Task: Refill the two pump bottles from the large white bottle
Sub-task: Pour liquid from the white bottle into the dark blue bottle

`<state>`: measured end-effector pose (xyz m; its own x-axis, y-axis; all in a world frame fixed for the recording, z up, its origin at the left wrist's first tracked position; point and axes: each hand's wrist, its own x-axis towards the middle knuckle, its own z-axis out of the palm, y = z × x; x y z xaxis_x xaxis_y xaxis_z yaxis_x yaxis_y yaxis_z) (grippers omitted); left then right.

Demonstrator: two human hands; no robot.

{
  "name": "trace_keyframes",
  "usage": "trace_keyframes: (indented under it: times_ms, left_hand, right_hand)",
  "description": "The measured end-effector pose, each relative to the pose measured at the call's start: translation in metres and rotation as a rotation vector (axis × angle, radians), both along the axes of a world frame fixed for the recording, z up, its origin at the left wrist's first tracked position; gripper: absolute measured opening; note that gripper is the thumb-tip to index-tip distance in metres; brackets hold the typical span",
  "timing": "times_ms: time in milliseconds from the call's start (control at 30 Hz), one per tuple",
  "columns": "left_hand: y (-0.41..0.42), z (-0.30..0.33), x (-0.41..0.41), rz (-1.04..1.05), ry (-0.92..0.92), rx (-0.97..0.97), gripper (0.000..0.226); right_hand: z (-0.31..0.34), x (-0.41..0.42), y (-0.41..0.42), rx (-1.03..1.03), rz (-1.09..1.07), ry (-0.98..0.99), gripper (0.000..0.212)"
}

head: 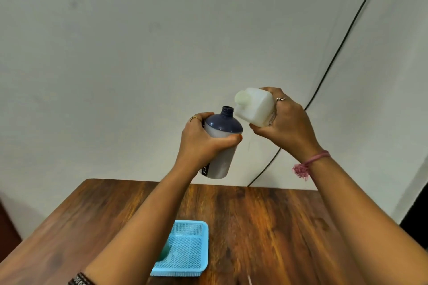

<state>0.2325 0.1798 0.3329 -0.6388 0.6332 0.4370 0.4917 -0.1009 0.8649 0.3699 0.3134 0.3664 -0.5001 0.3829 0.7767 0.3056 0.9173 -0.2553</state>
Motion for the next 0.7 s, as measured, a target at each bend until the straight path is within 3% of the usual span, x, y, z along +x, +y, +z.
trace_keyframes:
  times_ms: [233, 700]
  left_hand:
    - [0.000, 0.007, 0.005, -0.007, 0.036, 0.007, 0.064]
    - [-0.001, 0.006, 0.003, -0.007, 0.050, 0.019, 0.074]
  right_hand:
    - [0.017, 0.000, 0.004, 0.195, -0.034, -0.046, 0.068]
    - [0.030, -0.002, 0.006, 0.430, -0.074, -0.096, 0.071]
